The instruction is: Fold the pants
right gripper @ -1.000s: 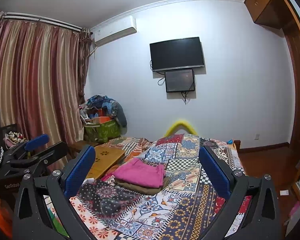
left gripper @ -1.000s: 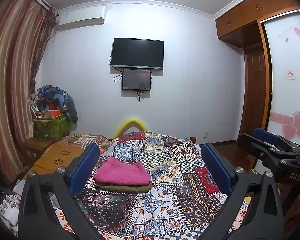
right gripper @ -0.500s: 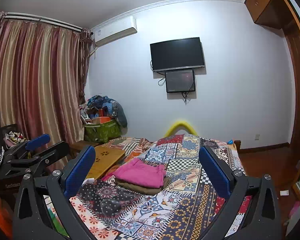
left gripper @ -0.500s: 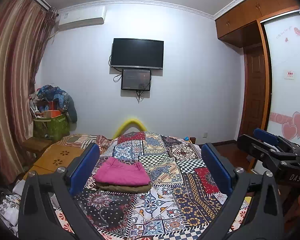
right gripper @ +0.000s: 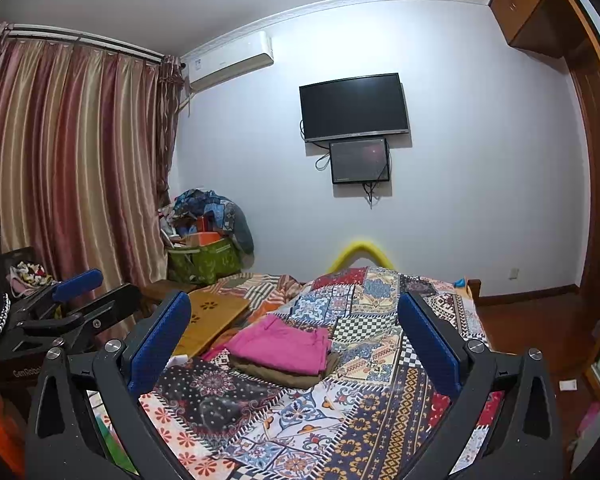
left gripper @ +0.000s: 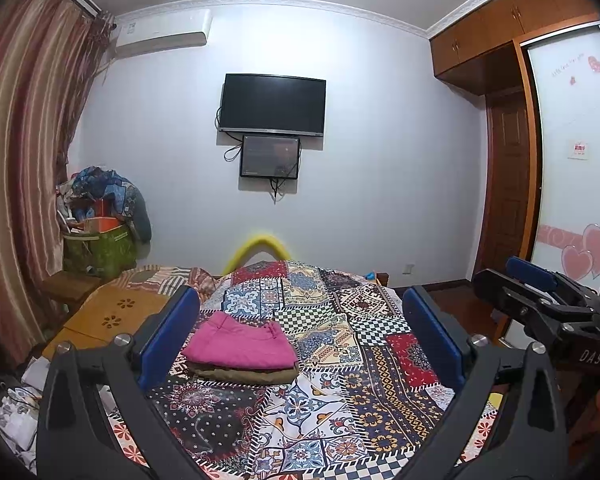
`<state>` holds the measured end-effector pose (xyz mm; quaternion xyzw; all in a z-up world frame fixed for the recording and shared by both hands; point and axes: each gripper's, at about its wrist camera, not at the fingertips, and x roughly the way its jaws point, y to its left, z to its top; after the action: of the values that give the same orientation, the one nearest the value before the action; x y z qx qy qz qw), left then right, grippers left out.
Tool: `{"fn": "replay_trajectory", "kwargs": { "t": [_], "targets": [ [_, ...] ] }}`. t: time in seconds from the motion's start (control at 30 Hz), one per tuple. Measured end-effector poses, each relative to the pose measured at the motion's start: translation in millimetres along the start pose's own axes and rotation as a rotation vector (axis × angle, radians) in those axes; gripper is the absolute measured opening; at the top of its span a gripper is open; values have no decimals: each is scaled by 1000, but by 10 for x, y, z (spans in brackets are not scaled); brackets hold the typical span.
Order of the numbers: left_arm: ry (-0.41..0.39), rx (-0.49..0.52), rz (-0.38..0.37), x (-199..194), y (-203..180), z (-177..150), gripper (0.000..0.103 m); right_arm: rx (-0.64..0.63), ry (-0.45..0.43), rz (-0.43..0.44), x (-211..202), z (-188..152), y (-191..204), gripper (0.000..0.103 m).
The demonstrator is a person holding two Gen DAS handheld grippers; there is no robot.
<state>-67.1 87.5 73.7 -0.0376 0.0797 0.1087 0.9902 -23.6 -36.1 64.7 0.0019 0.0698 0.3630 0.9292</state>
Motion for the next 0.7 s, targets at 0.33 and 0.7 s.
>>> {"fn": "replay_trajectory", "kwargs": {
  "t": [0.33, 0.7],
  "targets": [
    [5, -4, -12, 12, 16, -15, 103, 2, -2, 0, 6, -20, -15, 103],
    [7, -2, -16, 11, 13, -32, 103, -1, 1, -5, 19, -28, -23, 103]
  ]
}}
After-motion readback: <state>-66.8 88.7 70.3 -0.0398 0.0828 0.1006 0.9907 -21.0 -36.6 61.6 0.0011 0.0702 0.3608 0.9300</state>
